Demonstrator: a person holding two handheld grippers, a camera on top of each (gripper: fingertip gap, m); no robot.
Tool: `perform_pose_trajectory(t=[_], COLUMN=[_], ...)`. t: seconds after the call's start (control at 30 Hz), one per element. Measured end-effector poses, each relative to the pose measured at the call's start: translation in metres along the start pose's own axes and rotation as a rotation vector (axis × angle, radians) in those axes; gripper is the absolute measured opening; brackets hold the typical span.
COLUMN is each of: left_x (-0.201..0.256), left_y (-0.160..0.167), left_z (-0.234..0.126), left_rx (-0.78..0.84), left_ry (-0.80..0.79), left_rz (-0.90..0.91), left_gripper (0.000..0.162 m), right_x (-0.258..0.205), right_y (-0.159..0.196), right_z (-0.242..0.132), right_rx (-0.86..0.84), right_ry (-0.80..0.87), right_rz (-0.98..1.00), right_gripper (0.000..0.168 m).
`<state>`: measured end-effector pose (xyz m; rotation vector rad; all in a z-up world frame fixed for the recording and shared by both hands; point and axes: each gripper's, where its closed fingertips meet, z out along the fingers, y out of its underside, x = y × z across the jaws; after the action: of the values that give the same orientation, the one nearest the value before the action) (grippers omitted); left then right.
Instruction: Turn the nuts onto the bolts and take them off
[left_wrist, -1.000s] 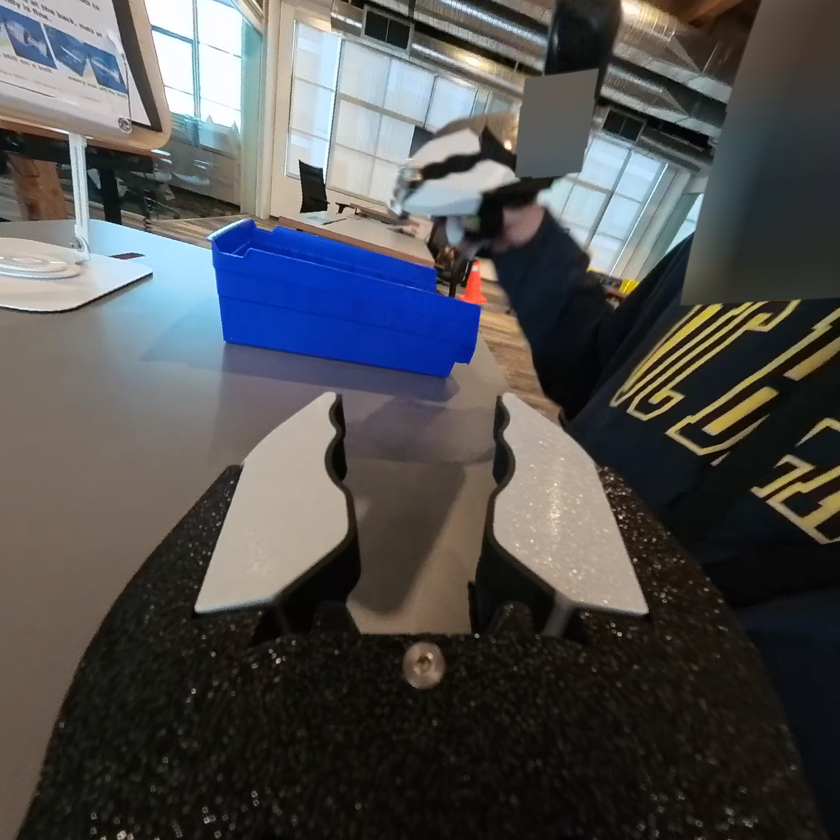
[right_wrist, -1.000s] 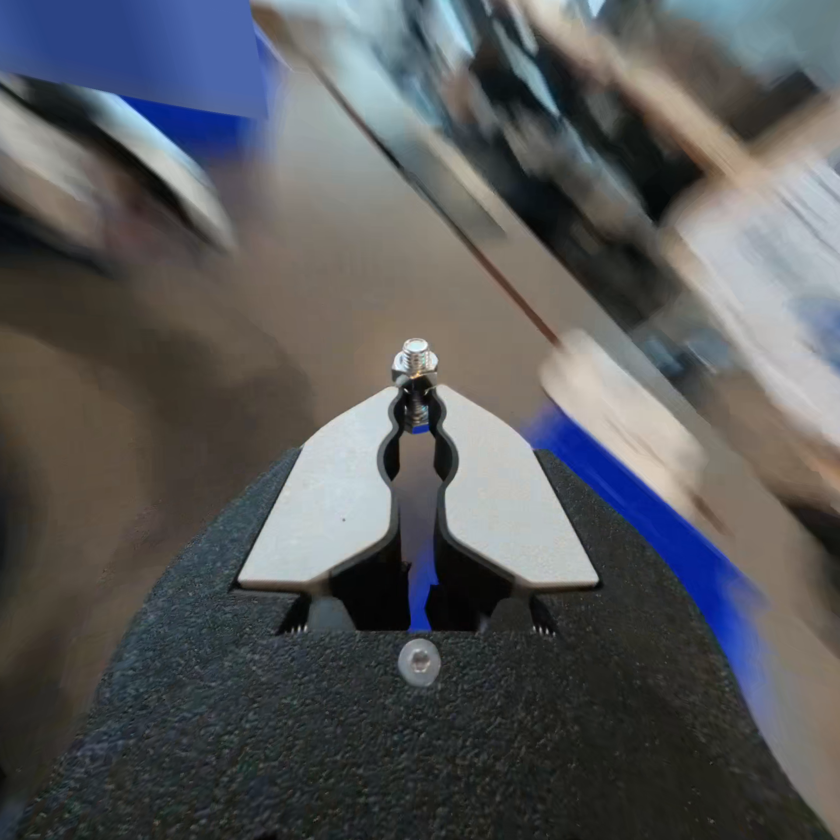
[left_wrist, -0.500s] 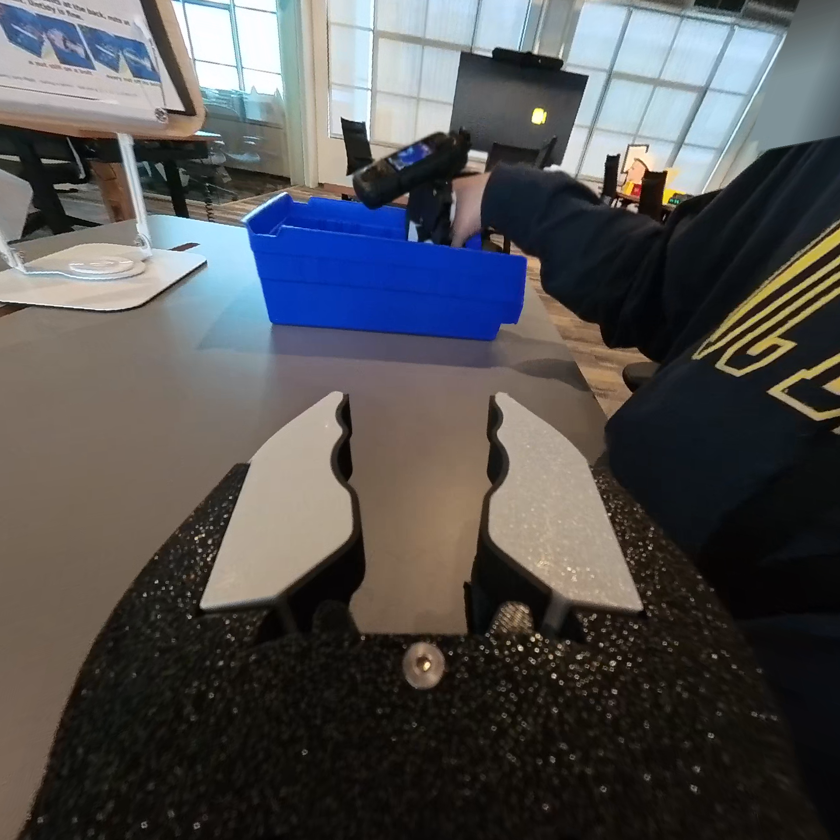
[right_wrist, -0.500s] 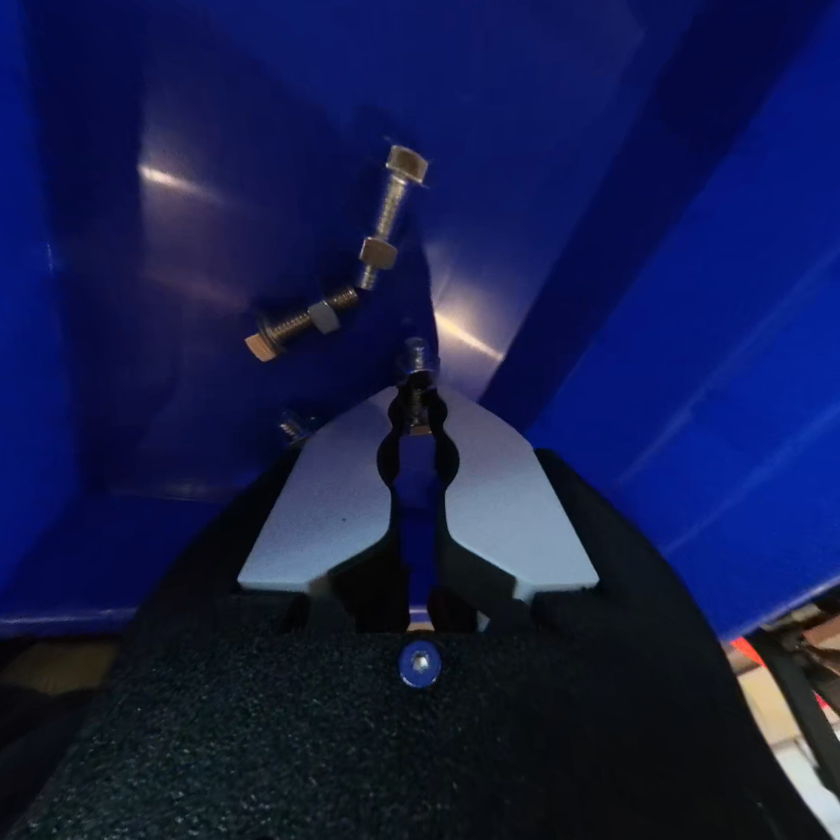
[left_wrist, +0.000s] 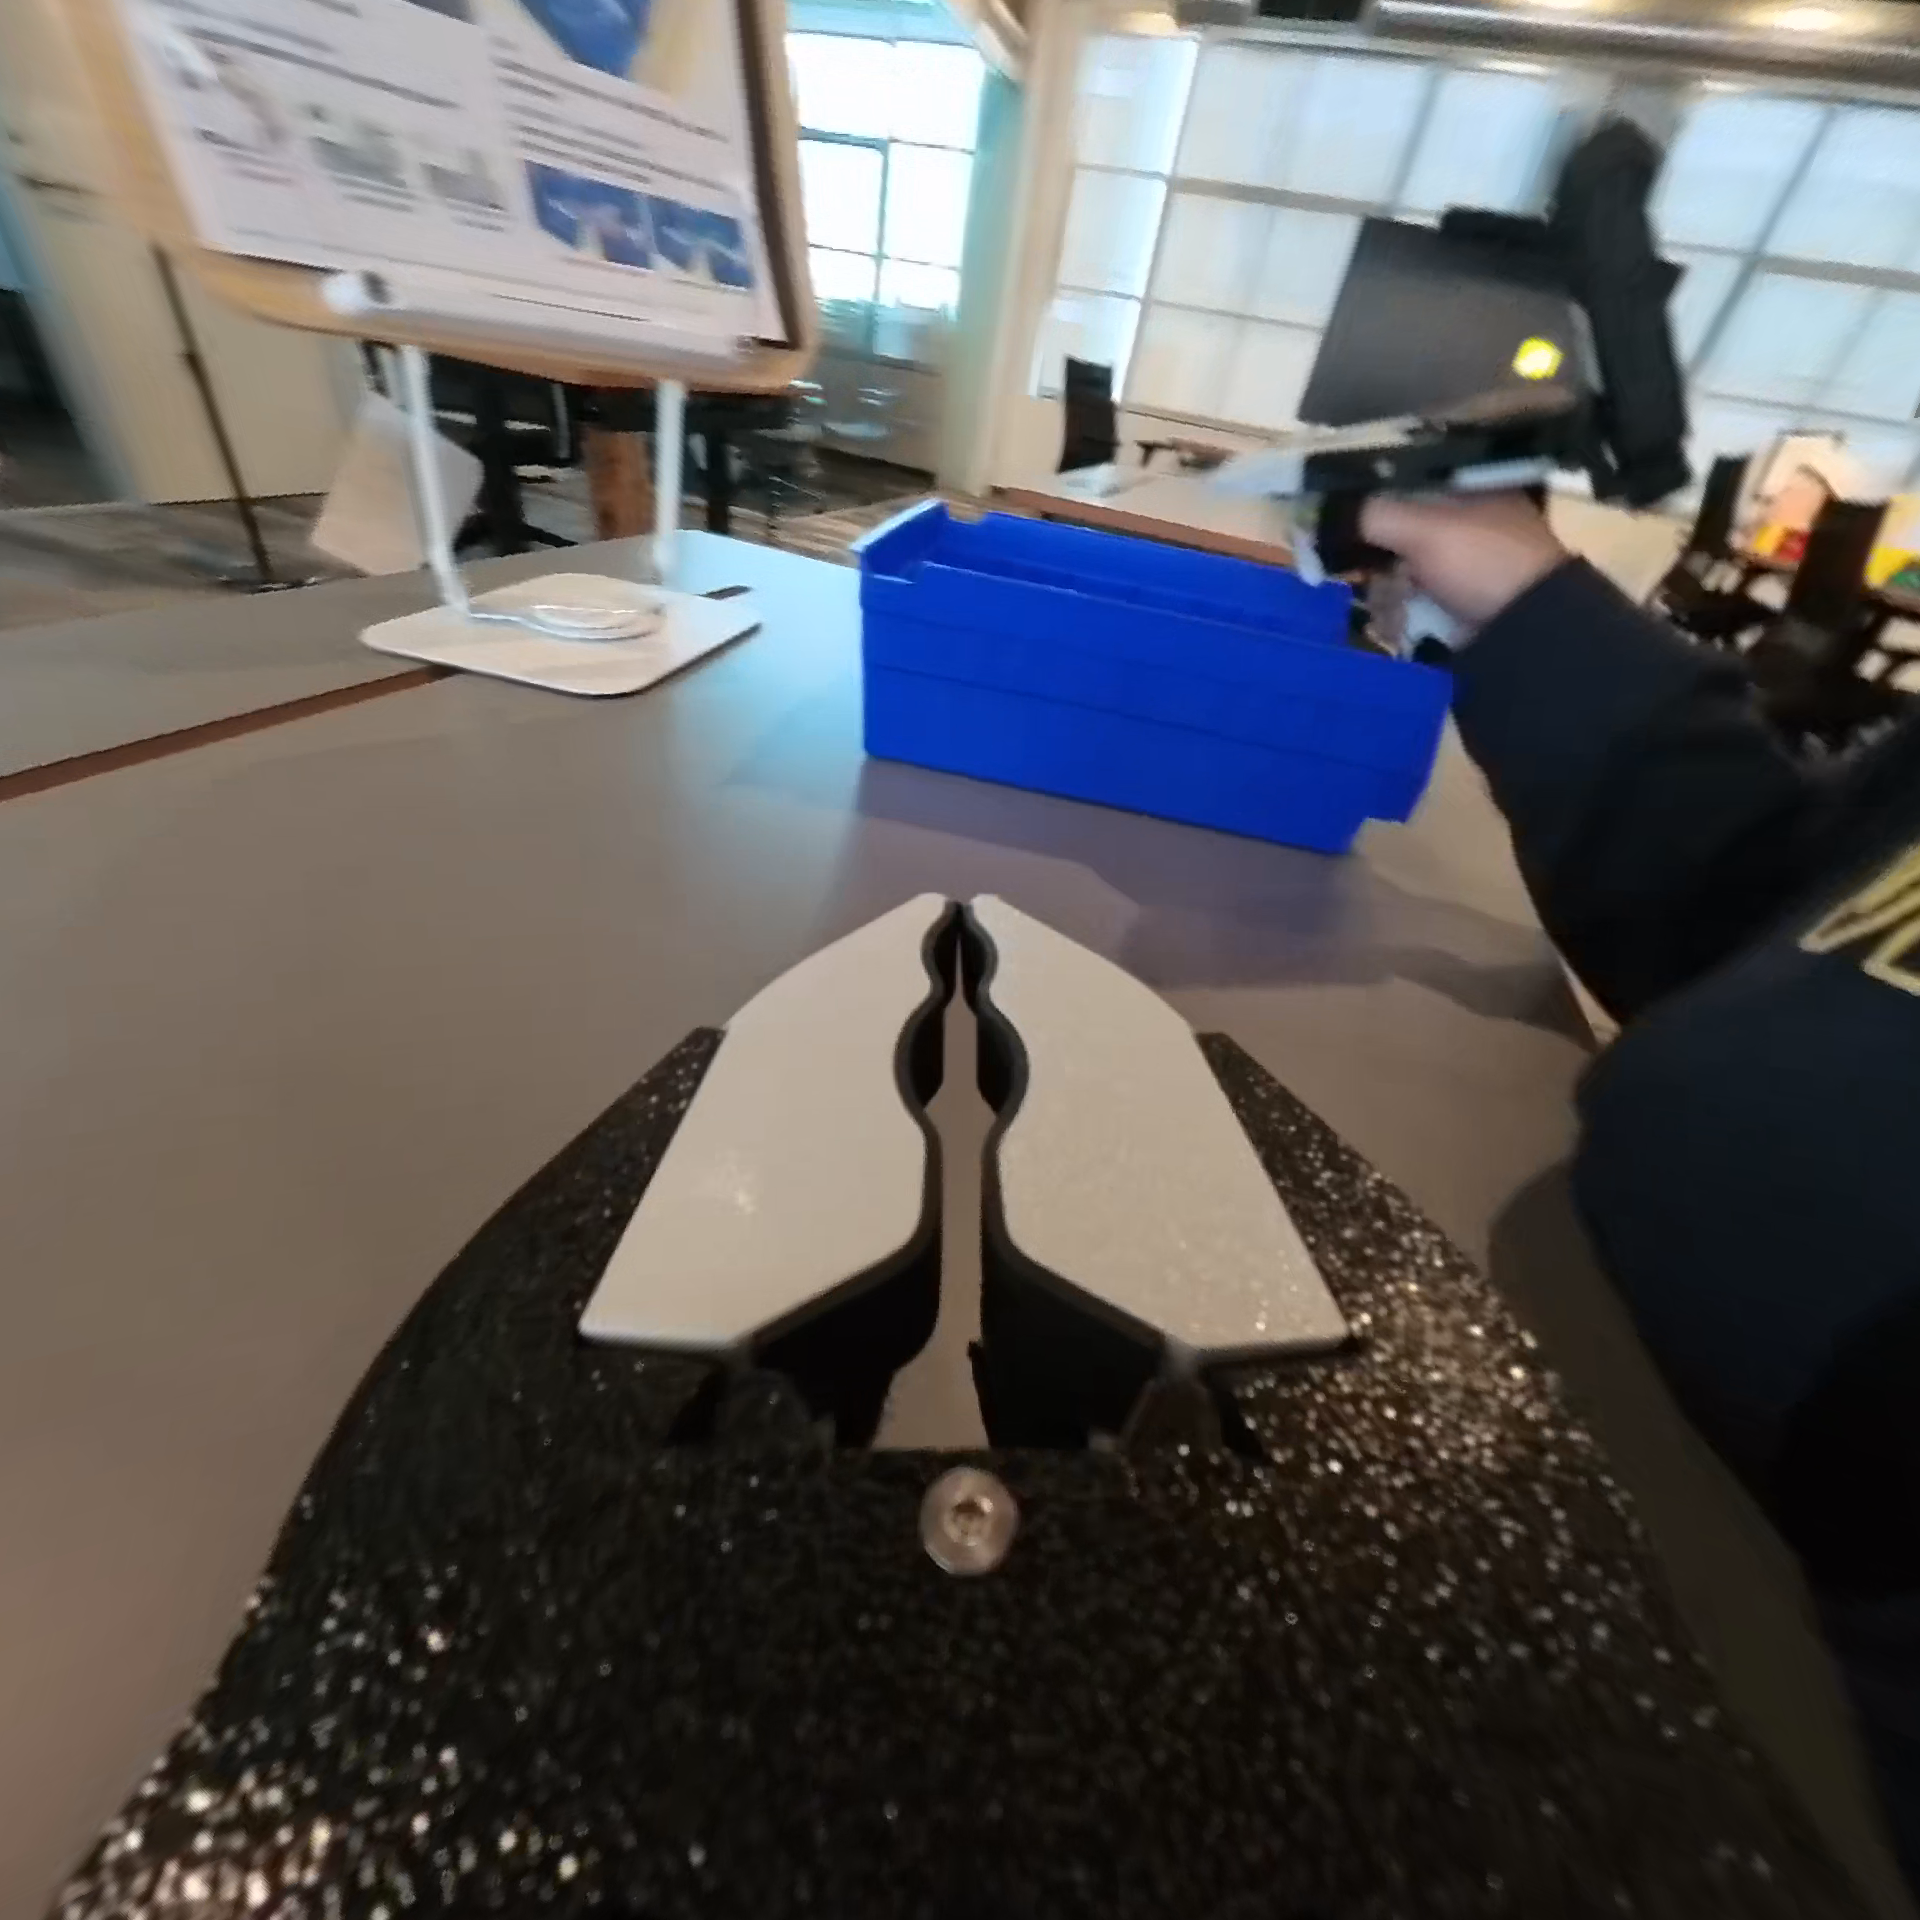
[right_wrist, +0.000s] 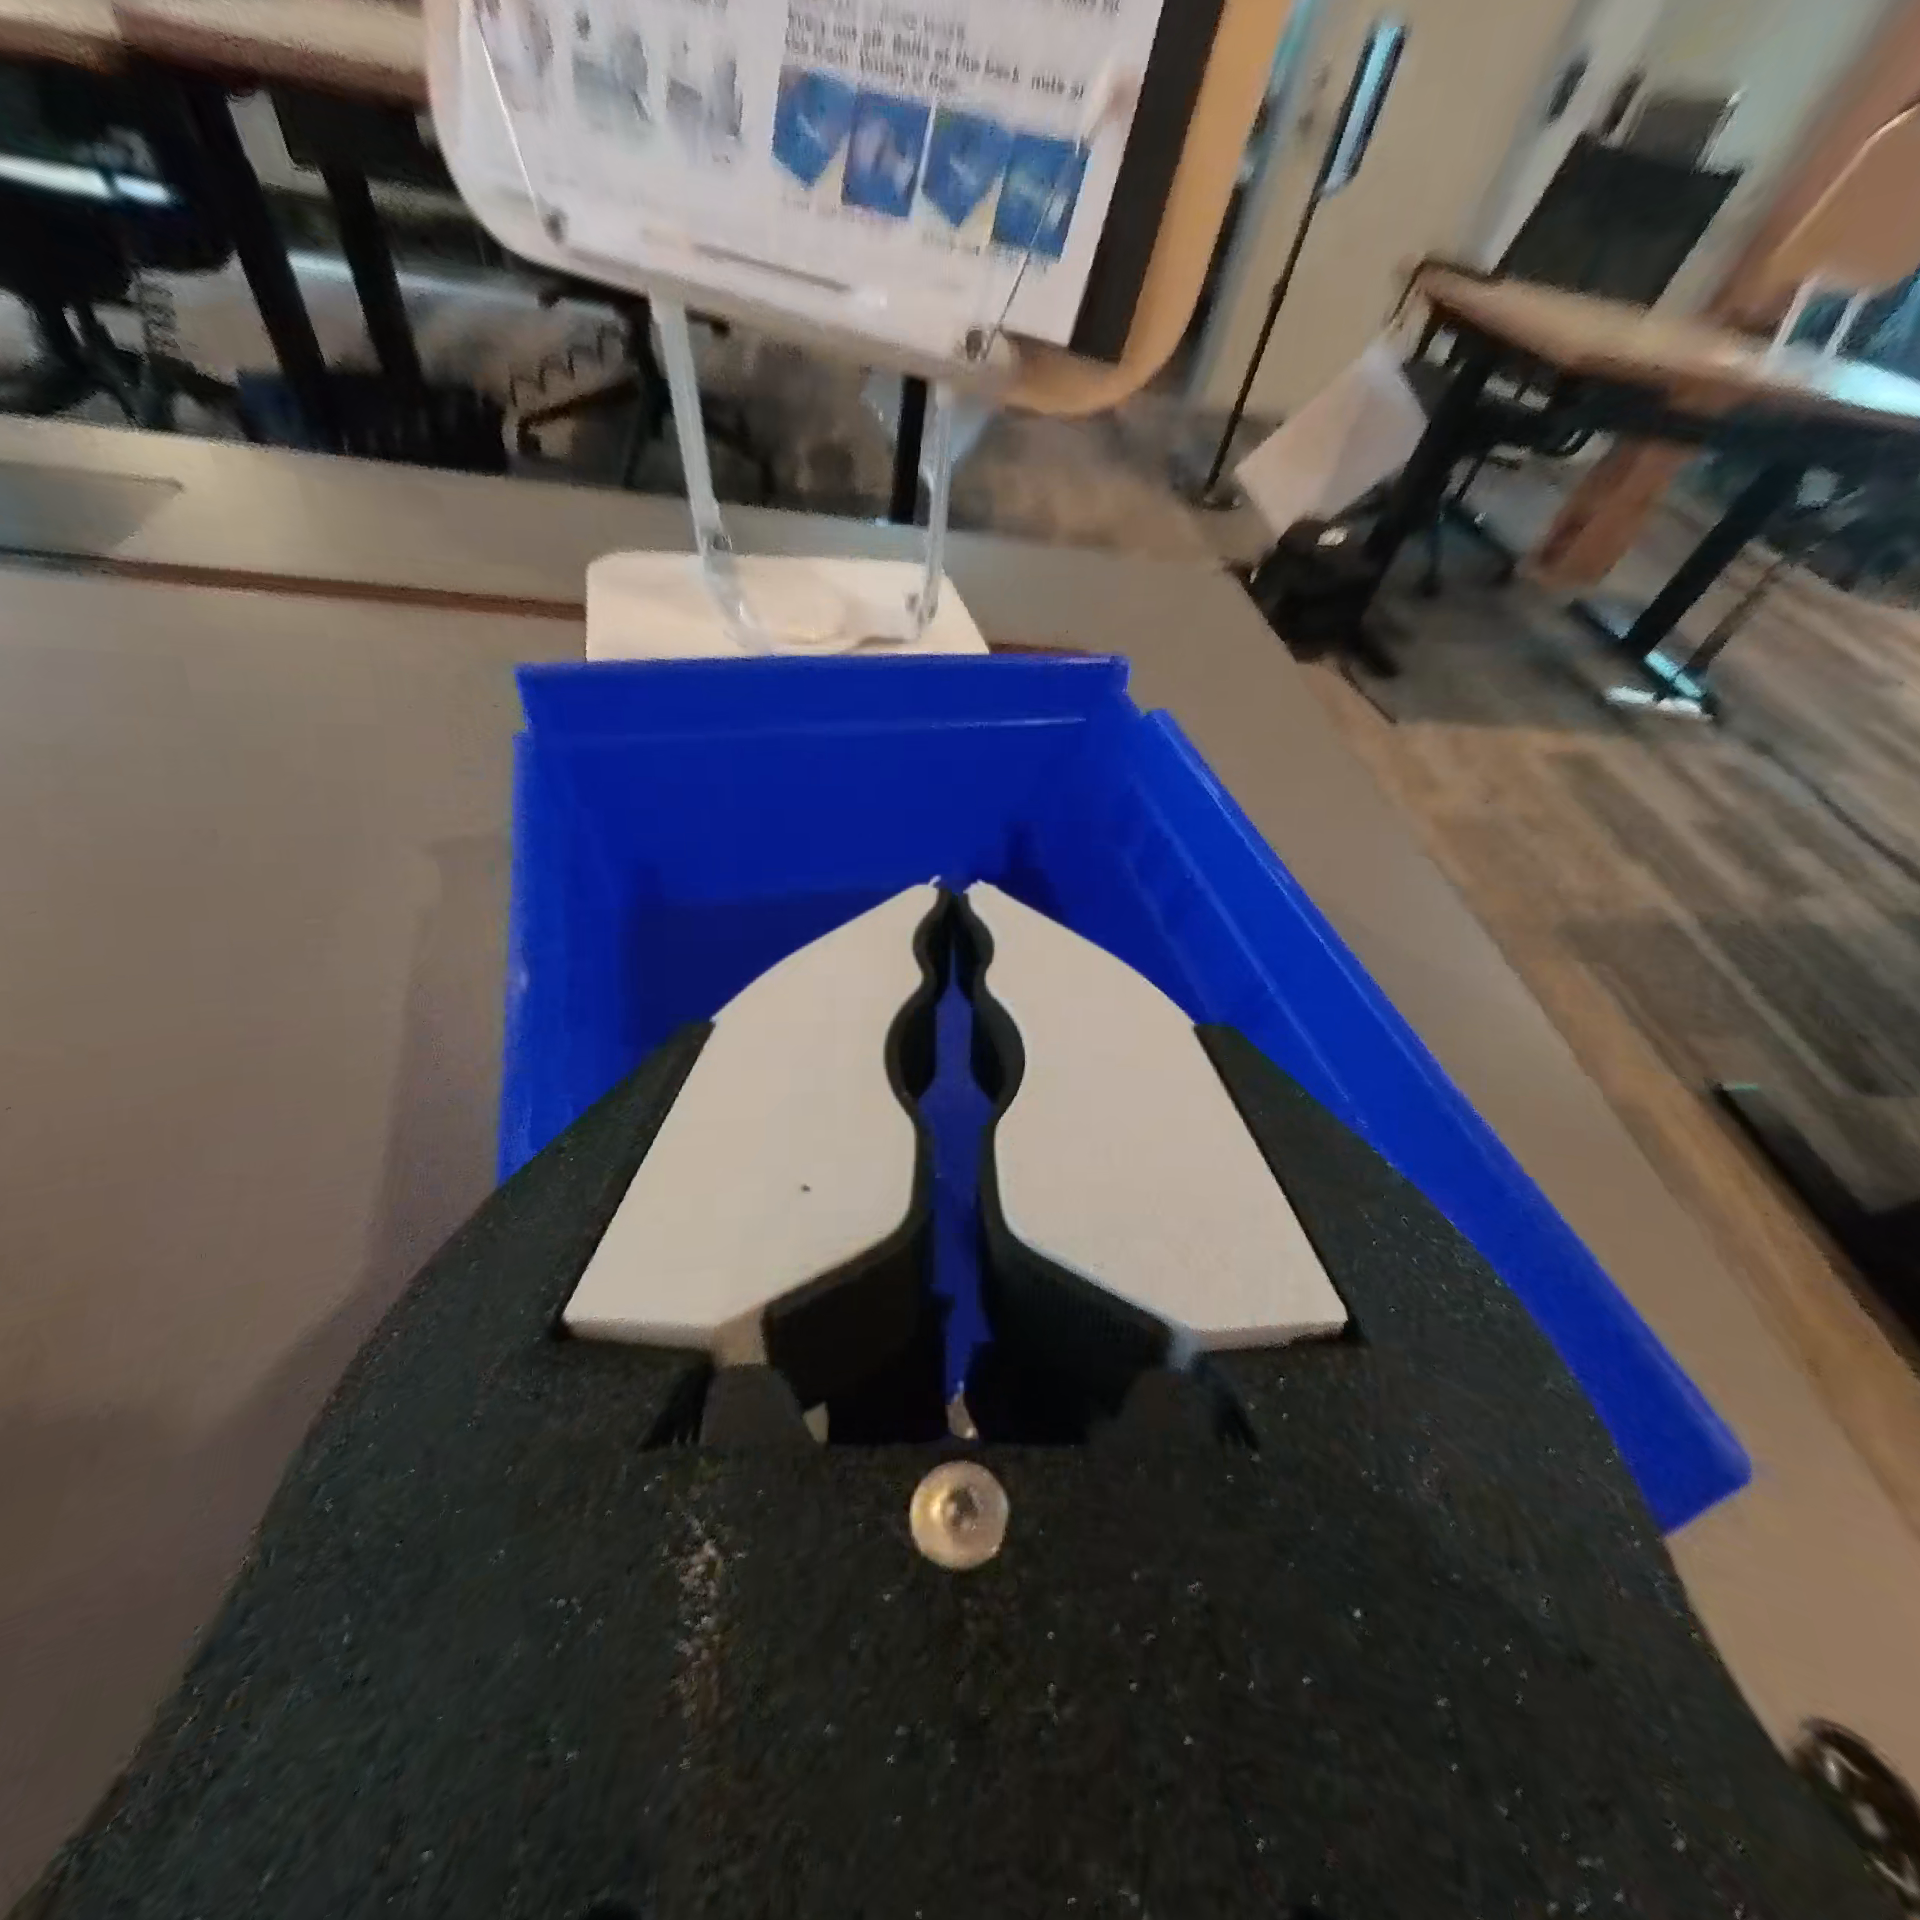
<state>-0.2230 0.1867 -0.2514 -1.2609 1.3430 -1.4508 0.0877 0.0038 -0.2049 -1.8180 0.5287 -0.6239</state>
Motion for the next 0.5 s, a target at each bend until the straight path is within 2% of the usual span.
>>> perform_pose_trajectory(t=[0.13, 0.2, 0.33, 0.43, 0.5], left_x=[-0.002, 0.0, 0.012, 0.021, 0.025], left_y=[-0.002, -0.003, -0.02, -0.046, -0.069], left_z=[-0.002, -0.001, -0.001, -0.008, -0.021], left_rx=[0.03, 0.023, 0.026, 0.061, 0.116], left_ry=[0.016, 0.018, 0.011, -0.046, -0.128], left_rz=[-0.045, -0.031, 0.038, 0.091, 0.176], left_gripper=[0.0, 0.0, 0.0, 0.0, 0.0], right_x=[-0.015, -0.031, -0.107, -0.168, -0.198], right_y=[-0.005, -0.022, -0.068, -0.069, -0.058], right_z=[-0.014, -0.025, -0.051, -0.05, -0.044], right_rx=[0.05, 0.124, 0.374, 0.466, 0.494], right_ry=[-0.002, -0.055, -0.331, -0.498, -0.547], right_rz=[-0.05, -0.063, -0.051, -0.126, -0.178], right_gripper=[0.0, 0.0, 0.006, 0.018, 0.022])
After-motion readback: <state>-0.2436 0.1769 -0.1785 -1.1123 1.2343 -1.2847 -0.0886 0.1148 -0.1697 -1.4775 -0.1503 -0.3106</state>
